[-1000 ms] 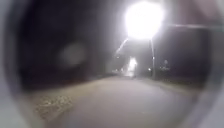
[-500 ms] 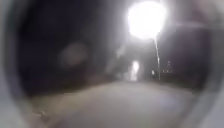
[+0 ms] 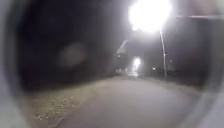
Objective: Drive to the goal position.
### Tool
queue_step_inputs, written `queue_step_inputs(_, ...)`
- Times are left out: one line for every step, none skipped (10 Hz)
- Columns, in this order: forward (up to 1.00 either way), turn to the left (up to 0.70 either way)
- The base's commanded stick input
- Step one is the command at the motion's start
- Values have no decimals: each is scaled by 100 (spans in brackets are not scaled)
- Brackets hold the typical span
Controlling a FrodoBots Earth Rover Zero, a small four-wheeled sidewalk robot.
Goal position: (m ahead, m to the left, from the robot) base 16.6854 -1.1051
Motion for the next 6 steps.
queue_step_inputs(100, -11)
queue_step_inputs(100, -15)
queue_step_inputs(100, -15)
queue_step_inputs(100, -15)
queue_step_inputs(100, -15)
queue_step_inputs(100, -14)
